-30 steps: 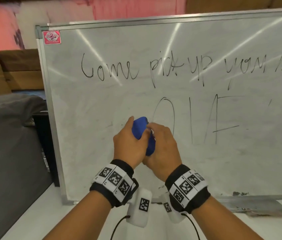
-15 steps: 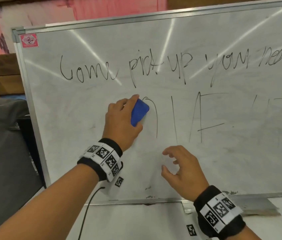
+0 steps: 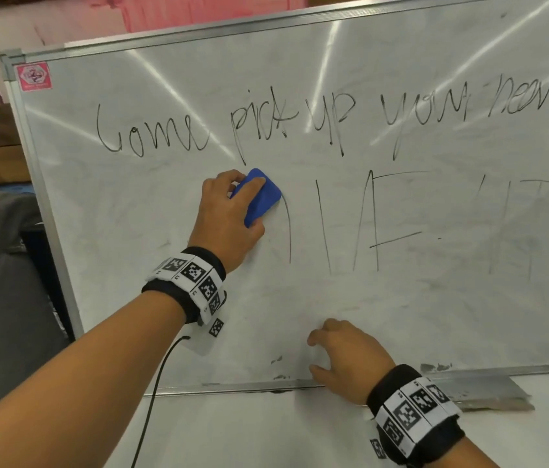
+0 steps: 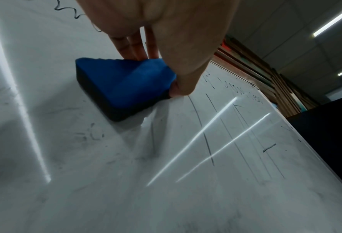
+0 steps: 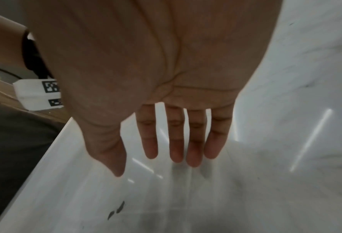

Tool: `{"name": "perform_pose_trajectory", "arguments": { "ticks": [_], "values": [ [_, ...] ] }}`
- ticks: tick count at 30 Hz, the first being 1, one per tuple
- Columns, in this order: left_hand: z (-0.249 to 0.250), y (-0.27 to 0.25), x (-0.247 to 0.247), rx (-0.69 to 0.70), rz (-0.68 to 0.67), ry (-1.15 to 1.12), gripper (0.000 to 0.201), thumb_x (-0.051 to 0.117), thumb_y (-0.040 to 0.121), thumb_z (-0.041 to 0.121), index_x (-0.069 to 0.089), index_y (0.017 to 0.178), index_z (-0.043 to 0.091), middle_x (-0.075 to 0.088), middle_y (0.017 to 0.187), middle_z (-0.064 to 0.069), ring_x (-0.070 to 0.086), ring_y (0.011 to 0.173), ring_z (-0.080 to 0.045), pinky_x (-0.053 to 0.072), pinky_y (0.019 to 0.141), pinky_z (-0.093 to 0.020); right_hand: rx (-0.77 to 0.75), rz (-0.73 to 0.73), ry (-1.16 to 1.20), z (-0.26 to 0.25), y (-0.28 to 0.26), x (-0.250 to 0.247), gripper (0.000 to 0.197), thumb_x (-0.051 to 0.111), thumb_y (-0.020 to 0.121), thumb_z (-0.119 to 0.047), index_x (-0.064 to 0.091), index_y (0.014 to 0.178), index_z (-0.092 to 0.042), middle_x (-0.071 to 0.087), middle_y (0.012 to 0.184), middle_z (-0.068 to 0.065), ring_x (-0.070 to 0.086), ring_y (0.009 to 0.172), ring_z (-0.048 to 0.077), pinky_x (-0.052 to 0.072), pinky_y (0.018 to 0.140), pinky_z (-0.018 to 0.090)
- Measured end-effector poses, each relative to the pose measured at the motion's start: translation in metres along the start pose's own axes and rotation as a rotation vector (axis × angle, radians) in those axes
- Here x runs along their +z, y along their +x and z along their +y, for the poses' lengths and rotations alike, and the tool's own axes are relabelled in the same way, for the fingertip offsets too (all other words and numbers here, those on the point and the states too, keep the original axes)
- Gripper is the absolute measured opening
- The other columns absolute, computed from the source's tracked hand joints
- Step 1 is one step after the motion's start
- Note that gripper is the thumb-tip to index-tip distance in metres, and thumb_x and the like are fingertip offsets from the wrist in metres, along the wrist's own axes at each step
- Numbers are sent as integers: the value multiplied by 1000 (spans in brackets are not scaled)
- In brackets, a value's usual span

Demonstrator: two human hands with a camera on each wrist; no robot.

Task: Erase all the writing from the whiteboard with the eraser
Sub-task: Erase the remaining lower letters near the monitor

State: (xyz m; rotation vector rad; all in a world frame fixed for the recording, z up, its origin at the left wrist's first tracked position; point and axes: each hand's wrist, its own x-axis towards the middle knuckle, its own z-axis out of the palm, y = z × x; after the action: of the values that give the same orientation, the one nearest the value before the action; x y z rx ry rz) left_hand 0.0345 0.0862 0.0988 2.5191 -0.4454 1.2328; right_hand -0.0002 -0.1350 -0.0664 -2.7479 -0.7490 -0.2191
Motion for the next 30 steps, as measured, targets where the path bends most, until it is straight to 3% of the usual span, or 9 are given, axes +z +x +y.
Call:
{"name": "perform_pose_trajectory", "arguments": {
  "ticks": [9, 14, 18, 20, 25, 27, 30],
  "values": [
    [1, -1, 1, 66, -44, 35, 59, 76, 81, 16, 56, 137, 18, 46, 137, -11, 43, 123, -29, 33, 99, -27, -10, 53, 26, -3, 2, -11, 45, 53, 93, -49, 50, 133, -30, 50, 125, -7, 48, 113, 14, 48, 89, 31],
    [3, -4, 0, 9, -11, 8, 60, 77, 80, 18, 57, 137, 20, 47, 136, -9, 43, 121, -28, 32, 99, -27, -14, 68, 37, -4, 1, -15, 44, 53, 93, -50, 51, 132, -31, 51, 123, -7, 49, 111, 14, 48, 88, 29],
    [8, -21, 5, 40, -118, 64, 60, 83, 72, 21, 64, 130, 17, 49, 133, -13, 46, 116, -32, 42, 99, -40, -10, 61, 47, -4, 0, -17, 43, 53, 93, -50, 51, 131, -31, 51, 120, -7, 50, 109, 14, 48, 87, 29],
    [5, -21, 2, 37, -109, 67, 62, 84, 70, 21, 65, 129, 17, 50, 131, -12, 46, 115, -32, 44, 99, -44, -9, 58, 52, -5, -1, -18, 42, 53, 93, -50, 51, 131, -32, 52, 119, -7, 51, 107, 14, 48, 87, 29],
    [-10, 6, -13, -23, 35, 27, 64, 81, 76, 20, 58, 136, 19, 49, 132, -11, 44, 119, -28, 33, 99, -30, -4, 69, 61, -4, -1, -21, 42, 52, 93, -51, 52, 130, -32, 52, 118, -8, 52, 106, 13, 48, 86, 29],
    [-13, 2, -12, 30, -10, 52, 62, 82, 73, 18, 61, 131, 18, 48, 131, -12, 45, 117, -30, 37, 98, -34, 1, 88, 60, -3, -1, -22, 42, 52, 93, -52, 52, 130, -32, 52, 119, -8, 52, 106, 13, 49, 86, 29],
    [-18, -21, 1, 165, -125, 169, 58, 84, 64, 18, 62, 118, 17, 48, 124, -13, 46, 107, -33, 48, 89, -51, 19, 104, 31, -2, -1, -21, 43, 51, 93, -52, 51, 131, -32, 52, 121, -7, 51, 107, 14, 49, 85, 29]
  ]
}}
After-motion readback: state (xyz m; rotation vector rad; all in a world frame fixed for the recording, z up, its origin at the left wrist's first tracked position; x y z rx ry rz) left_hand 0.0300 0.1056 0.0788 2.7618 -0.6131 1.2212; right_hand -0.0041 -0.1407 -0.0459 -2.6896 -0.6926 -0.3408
